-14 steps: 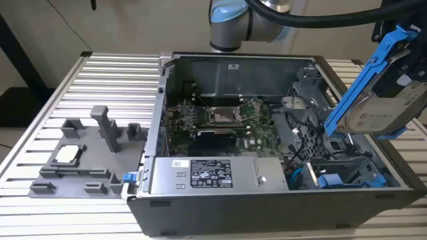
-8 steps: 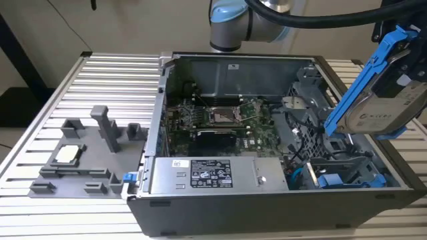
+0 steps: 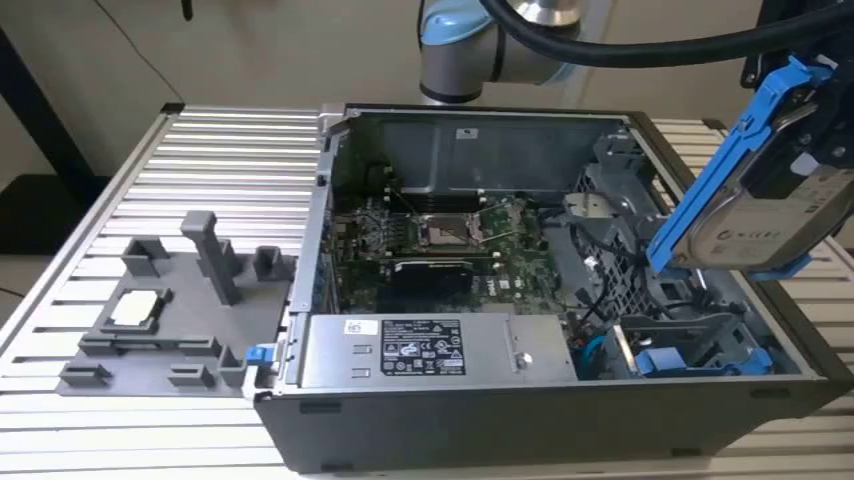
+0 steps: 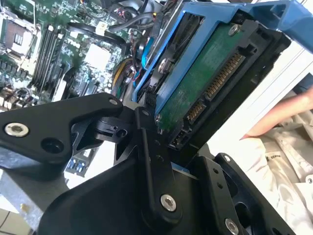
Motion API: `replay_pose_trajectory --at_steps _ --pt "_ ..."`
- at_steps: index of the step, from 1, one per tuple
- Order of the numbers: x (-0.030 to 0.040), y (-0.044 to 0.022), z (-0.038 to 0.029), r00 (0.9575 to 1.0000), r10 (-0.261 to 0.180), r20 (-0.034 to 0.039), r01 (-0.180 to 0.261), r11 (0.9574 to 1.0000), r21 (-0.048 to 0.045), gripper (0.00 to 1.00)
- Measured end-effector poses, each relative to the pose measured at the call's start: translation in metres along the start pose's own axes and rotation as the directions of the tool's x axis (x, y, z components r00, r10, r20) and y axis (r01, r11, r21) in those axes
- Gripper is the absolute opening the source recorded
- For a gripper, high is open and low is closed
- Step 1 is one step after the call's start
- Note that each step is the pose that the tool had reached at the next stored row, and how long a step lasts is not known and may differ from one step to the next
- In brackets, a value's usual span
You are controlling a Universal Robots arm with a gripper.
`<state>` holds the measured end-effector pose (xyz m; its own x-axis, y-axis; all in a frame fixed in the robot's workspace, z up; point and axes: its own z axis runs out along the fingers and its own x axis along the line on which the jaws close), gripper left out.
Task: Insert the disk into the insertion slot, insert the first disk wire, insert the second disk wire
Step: 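Insert the disk into the insertion slot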
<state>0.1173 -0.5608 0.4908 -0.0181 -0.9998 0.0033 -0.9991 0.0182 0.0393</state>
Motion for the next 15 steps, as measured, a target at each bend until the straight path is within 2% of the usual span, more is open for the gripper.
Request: replay_pose_trajectory --at_steps 15 --pt "0.0024 -0.0005 0.0109 1.0 0.0 -0.0004 0.0 1.0 0.0 0.33"
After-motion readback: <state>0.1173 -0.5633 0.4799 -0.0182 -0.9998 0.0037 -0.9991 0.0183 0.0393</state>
